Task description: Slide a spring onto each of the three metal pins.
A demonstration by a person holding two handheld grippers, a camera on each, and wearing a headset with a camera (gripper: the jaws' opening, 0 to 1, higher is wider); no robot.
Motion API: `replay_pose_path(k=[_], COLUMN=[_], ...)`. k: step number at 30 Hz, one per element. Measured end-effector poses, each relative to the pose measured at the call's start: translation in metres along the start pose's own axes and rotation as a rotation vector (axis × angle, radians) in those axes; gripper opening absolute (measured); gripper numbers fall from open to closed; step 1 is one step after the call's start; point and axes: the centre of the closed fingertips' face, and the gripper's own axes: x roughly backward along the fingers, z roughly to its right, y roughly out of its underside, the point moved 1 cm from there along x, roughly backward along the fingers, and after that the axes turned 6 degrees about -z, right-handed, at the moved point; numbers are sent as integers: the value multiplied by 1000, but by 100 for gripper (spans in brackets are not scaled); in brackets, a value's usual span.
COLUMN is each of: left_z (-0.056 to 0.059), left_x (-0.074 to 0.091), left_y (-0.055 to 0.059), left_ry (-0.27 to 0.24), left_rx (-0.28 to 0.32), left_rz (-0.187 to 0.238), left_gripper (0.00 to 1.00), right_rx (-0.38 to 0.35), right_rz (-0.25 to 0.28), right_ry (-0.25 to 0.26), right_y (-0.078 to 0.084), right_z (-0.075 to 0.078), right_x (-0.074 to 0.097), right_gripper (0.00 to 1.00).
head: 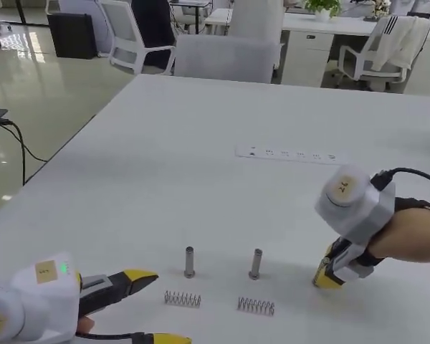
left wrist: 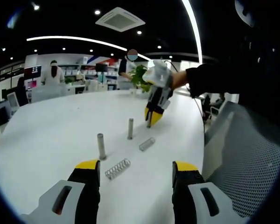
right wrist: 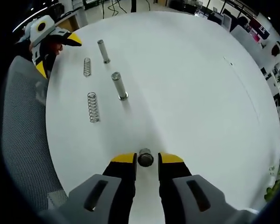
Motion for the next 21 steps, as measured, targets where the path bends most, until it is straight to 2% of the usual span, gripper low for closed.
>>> replay_pose_path(k=[4, 9, 21], left_z=[1, 2, 5], left_x=[-1, -3, -6], left_y=[1, 0, -1], left_ry=[4, 9, 20], left_rx=[-2, -5, -10], left_rz=[-4, -4, -5], left_gripper=[58, 57, 57], right_rx=[-13, -52, -112], right_rz=[14, 64, 155], right_ry=[10, 32, 63], right_y=[5, 11, 18], right_z=[-1, 1, -10], right_x=[2, 4, 12], right_gripper=[17, 17, 18])
